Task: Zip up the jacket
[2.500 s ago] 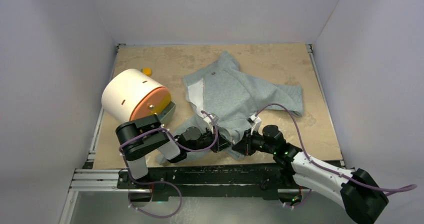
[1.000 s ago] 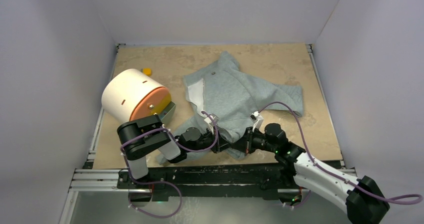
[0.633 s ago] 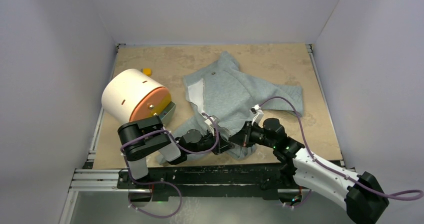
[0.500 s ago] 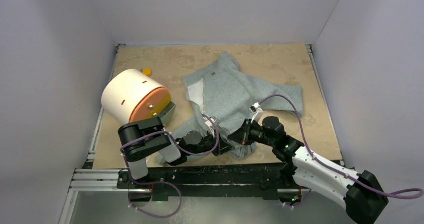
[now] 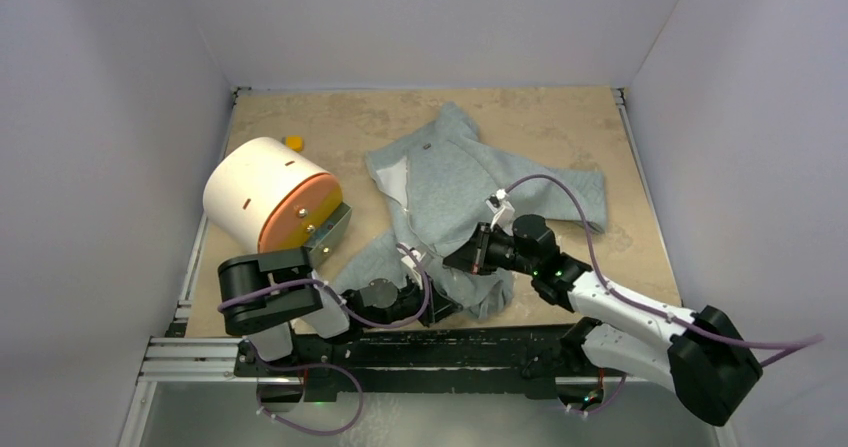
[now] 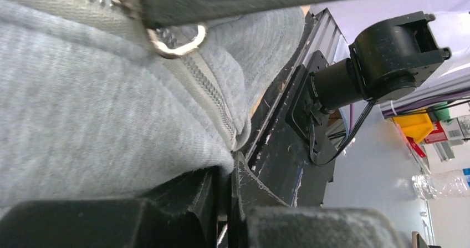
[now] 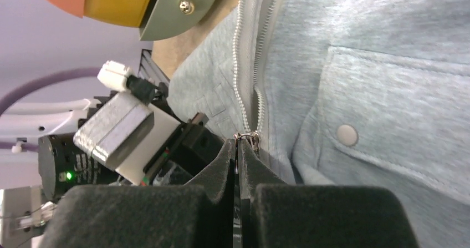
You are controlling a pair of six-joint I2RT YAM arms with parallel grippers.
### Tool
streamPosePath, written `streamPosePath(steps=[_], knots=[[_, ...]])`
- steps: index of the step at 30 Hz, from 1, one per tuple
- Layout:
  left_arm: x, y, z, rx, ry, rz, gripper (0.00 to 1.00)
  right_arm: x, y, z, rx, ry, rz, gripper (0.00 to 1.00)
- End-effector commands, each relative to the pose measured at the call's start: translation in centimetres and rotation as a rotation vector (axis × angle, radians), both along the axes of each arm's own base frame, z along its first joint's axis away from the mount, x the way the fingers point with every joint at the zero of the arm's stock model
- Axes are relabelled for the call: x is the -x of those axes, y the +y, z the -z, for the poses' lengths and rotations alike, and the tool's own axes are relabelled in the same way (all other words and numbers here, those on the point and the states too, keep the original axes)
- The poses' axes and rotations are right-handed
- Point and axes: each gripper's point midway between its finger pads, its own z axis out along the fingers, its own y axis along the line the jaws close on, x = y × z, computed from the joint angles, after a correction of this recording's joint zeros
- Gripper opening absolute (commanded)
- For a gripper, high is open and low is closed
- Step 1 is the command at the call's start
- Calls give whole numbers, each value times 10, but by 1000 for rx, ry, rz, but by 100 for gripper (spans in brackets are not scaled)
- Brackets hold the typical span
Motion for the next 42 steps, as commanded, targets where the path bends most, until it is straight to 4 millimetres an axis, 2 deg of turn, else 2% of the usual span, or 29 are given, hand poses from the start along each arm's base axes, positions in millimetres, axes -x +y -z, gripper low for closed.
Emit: streamPosePath(steps=[1,7,14,26,33,38,42], knots=[[26,11,20,-86,42,51,0,-28,26,-76,-227,-149,-5,0],[29,22,25,-88,58,17,0,-35,38,-94,-292,-150,-23,0],[40,22,30,-116,64,29,0,-49,45,-120,-332,-189,-2,0],[58,27,36,-161,85,19,0,-100,38,-149,-378,-232,124,0],[60,30,37,-165,94,9,0,-114,35,-168,-422,-254,123,0],[54,35,38,-170,98,-29,0,-108,34,-166,-400,-262,95,0],[50,43,42,-200,118,-73,0,-99,27,-133,-284,-238,87,0]])
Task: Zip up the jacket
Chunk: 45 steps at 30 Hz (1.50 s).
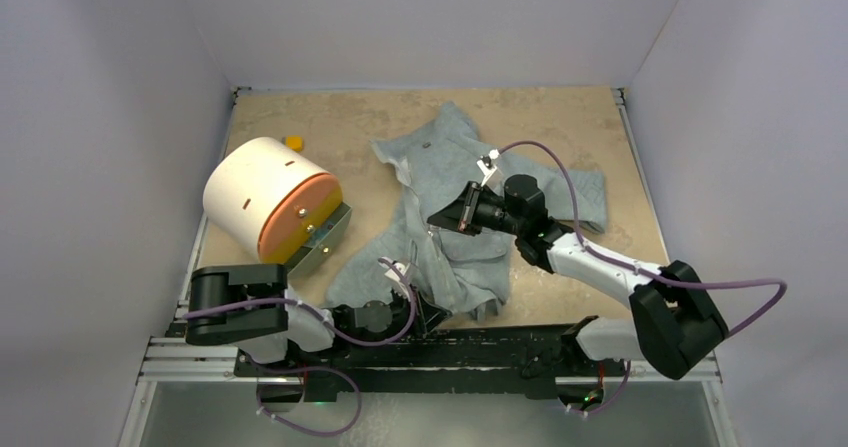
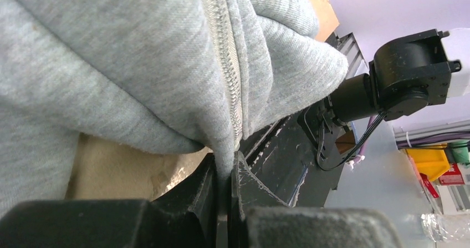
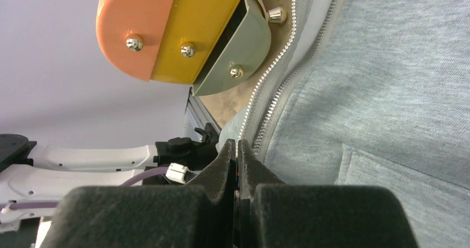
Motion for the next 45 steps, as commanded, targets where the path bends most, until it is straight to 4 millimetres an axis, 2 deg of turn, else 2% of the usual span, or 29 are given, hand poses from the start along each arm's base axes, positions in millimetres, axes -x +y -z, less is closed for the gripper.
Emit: streamPosePath(steps=[1,4,6,11,14,17,21,25,28,29,31,36,39,41,43,45], knots=[[32,24,43,-173,104,89,0,-26,-11,-72,-78,-282,98,0],[30,32,44,-205,135,55,0,-22,-28,-47,5,-265,151,0],[28,38,43,-228,150,26,0,-21,-42,-40,61,-282,202,0],[15,56,32,-300,145,-71,0,-20,-73,-52,157,-372,320,0],[7,69,22,-316,146,-138,0,-19,-84,-49,259,-408,318,22],[6,79,20,-334,154,-154,0,-15,-89,-43,350,-432,272,37],[10,84,24,-368,177,-150,0,-8,-85,-33,416,-458,169,46],[14,93,37,-411,223,-165,0,-19,-86,-25,528,-445,123,51],[16,96,43,-417,250,-183,0,-38,-76,-26,598,-442,62,58],[16,95,44,-418,254,-185,0,-49,-68,-21,619,-433,32,61],[15,93,45,-419,254,-185,0,-76,-55,-28,645,-478,20,69],[16,91,45,-428,252,-179,0,-135,-15,-23,653,-511,-30,71],[16,93,47,-425,273,-195,0,-164,10,-9,648,-520,-82,67],[16,97,49,-421,288,-211,0,-184,27,-3,641,-523,-119,56],[15,100,48,-417,300,-232,0,-191,42,26,636,-467,-198,46],[13,104,47,-412,308,-258,0,-201,46,45,653,-436,-214,41]])
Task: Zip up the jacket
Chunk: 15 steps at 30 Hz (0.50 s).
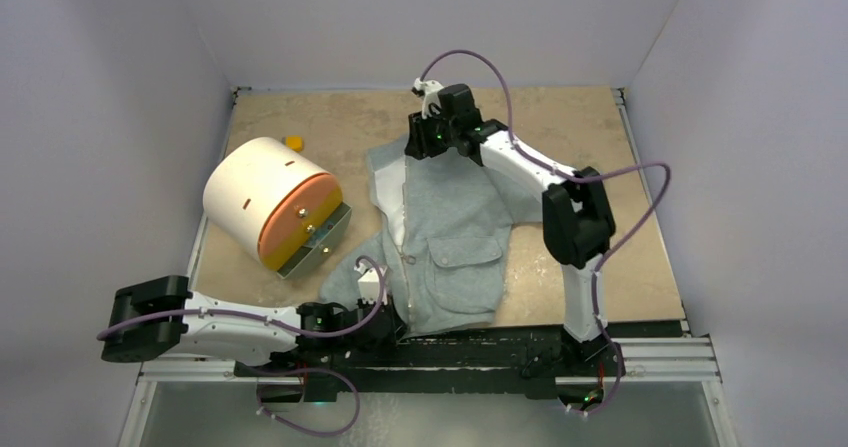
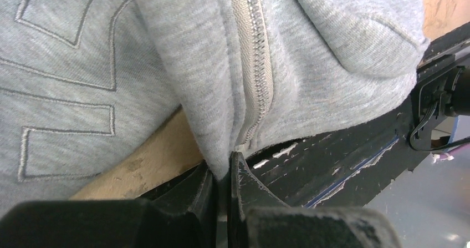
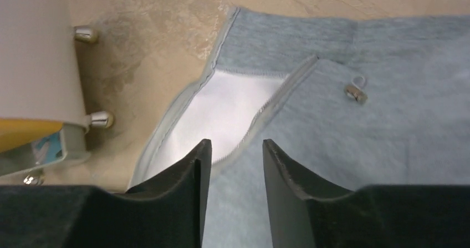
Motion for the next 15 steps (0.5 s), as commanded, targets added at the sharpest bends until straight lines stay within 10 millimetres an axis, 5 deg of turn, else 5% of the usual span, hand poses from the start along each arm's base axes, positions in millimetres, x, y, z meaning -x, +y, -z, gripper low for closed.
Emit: streamPosePath(steps=[1,7,15], knots=[[-2,19,7,-45,25,-72,0,-11,16,31,32,67,-77,39],[-4,29,7,-55,50,-126,0,-34,-21,85,50,198,119,24],[-4,30,12,-105,66,-127,0,-49,-159,105,14,279,525,23]])
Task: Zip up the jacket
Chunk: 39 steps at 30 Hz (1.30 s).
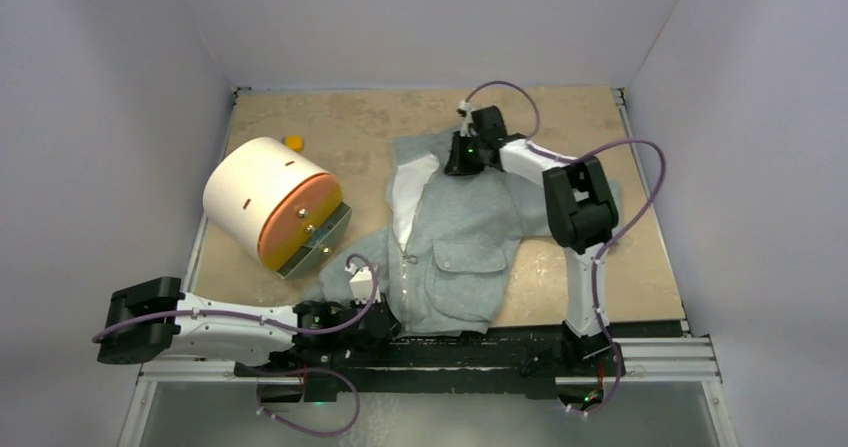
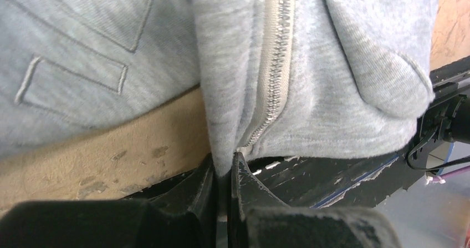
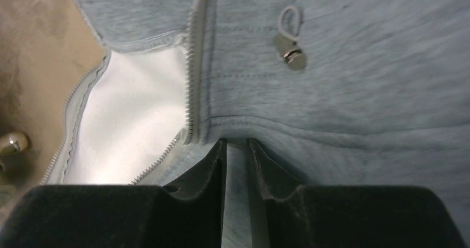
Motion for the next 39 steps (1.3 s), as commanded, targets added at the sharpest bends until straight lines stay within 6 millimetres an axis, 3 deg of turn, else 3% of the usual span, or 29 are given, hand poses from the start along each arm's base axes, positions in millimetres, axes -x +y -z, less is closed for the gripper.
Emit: streamPosePath(steps=[1,3,4,7,11,15,22,28,32,39], knots=[[-4,13,11,-96,15,-21,0,-21,-111,-19,29,-25,333,23],[-7,10,10,-98,13,-6,0,-16,-144,-25,17,-37,402,24],[-9,9,9,-94,13,2,0,-14,-156,-38,8,-68,419,26],[-17,2,6,-79,9,44,0,-8,-171,-80,25,-199,404,34],[-33,-3,1,-90,-8,74,0,21,-146,-141,32,-336,275,43],[-40,-6,-1,-106,-17,90,0,74,-102,-169,31,-375,116,50],[-39,-4,1,-82,-4,95,0,191,-38,-143,-79,-209,-150,58],[-35,0,6,-80,4,106,0,256,-4,-97,-112,-115,-266,66],[-31,0,7,-73,18,121,0,271,11,-78,-40,-204,-326,68],[-32,0,7,-77,7,128,0,249,12,-74,85,-387,-362,60]])
